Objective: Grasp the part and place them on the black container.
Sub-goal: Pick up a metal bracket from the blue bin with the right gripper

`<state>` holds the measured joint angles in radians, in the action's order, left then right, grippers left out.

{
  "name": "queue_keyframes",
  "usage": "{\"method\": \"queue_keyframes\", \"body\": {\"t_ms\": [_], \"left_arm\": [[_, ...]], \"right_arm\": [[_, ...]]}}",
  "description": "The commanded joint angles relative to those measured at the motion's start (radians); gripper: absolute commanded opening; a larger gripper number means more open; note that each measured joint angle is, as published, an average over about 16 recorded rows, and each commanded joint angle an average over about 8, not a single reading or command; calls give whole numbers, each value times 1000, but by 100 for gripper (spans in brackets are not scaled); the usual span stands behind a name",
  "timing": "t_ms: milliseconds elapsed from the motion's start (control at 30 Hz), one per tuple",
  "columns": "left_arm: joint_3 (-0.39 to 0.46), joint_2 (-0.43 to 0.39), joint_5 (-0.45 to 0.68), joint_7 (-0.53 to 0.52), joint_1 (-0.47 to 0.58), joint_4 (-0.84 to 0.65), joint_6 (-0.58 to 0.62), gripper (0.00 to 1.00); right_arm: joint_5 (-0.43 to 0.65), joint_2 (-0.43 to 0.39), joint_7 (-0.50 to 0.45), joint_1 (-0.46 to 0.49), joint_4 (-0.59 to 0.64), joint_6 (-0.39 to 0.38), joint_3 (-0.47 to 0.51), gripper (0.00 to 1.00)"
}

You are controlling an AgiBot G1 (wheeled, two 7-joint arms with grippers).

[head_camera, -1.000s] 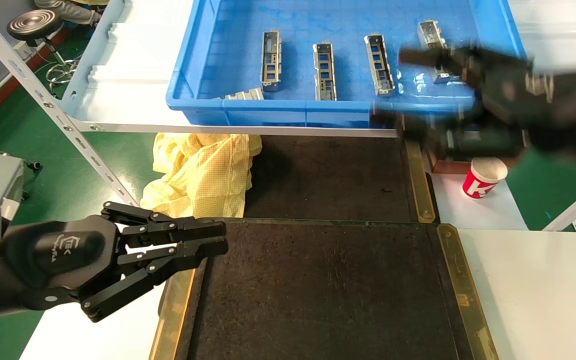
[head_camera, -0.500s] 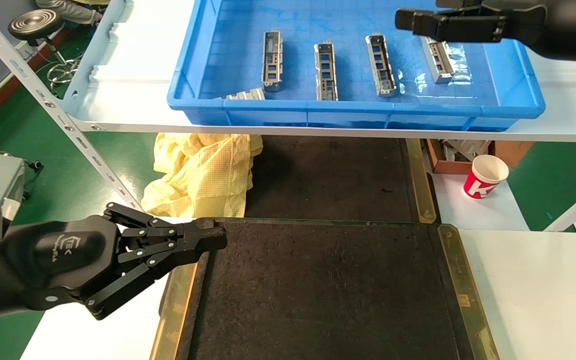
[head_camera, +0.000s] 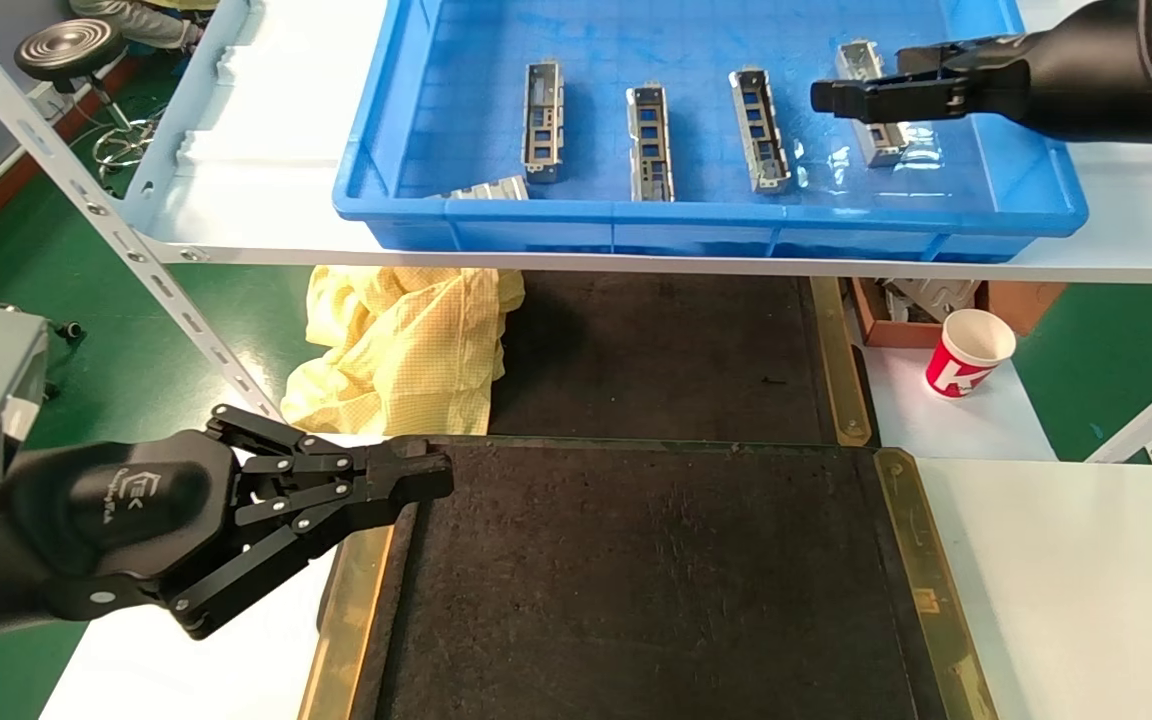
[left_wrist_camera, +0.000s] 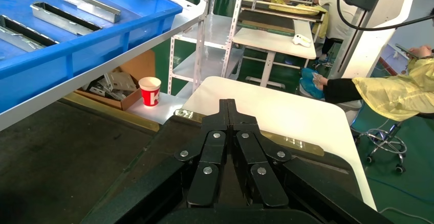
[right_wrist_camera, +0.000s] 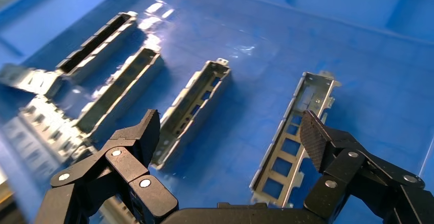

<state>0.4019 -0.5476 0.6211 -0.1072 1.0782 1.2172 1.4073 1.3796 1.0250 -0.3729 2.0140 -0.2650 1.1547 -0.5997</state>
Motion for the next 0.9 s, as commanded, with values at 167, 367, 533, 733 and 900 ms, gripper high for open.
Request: {"method": "queue_keyframes", "body": {"t_ms": [167, 367, 533, 733, 900], "left_arm": [[0, 0, 0, 0, 0, 0, 0, 0], [0, 0, 0, 0, 0, 0, 0, 0], [0, 0, 0, 0, 0, 0, 0, 0], [0, 0, 0, 0, 0, 0, 0, 0], [0, 0, 0, 0, 0, 0, 0, 0]], "right_arm": [[37, 55, 16, 41, 90, -50, -21, 100], [53, 84, 30, 59, 148, -89, -31, 100], [62, 95, 40, 67, 180, -112, -36, 100], [68, 103, 50, 71, 203, -127, -39, 48], [67, 111, 56, 71, 217, -136, -39, 0]]}}
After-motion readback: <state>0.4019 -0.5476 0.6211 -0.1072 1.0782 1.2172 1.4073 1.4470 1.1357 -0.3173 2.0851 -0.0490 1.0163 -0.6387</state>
